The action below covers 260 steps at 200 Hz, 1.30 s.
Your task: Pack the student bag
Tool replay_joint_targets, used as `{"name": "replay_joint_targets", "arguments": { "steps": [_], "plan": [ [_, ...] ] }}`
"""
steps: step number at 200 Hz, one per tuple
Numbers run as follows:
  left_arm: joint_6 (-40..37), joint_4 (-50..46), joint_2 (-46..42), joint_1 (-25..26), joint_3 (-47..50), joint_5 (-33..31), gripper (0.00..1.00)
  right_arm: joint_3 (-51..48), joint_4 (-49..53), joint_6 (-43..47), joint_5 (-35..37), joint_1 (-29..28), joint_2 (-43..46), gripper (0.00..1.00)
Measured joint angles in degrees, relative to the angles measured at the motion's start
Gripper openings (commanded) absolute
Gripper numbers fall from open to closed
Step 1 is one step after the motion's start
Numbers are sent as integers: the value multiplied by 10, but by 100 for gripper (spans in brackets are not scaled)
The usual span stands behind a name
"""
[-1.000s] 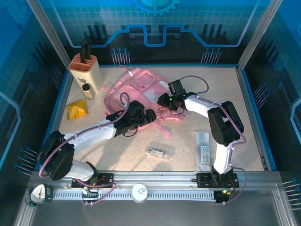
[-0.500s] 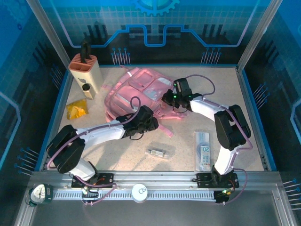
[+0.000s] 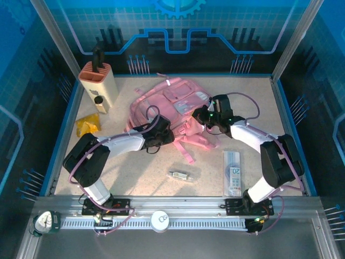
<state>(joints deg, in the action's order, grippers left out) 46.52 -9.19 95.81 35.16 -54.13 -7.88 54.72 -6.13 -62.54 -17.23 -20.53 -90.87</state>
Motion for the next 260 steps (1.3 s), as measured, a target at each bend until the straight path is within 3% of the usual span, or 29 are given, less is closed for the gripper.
{"name": "replay_joint_targets", "arguments": {
  "steps": [23, 70, 136, 191, 235, 260],
  "plan": [
    [-19, -13, -25, -8, -8, -13, 59, -7, -28, -21, -13, 4, 6, 0],
    [-30, -45, -129, 43, -44, -35, 56, -24, -45, -51, 6, 8, 33, 0],
    [-67, -128, -8, 121, -207, -86, 47, -34, -64, -71, 22, 3, 33, 0],
    [-95, -194, 70, 136, -292, -158, 44, -36, -70, -78, 22, 3, 33, 0],
    [-105, -231, 124, 146, -339, -204, 46, -38, -84, -87, 20, 2, 33, 0],
    [-105, -249, 143, 153, -360, -233, 55, -38, -85, -86, 24, 0, 33, 0]
  ]
}}
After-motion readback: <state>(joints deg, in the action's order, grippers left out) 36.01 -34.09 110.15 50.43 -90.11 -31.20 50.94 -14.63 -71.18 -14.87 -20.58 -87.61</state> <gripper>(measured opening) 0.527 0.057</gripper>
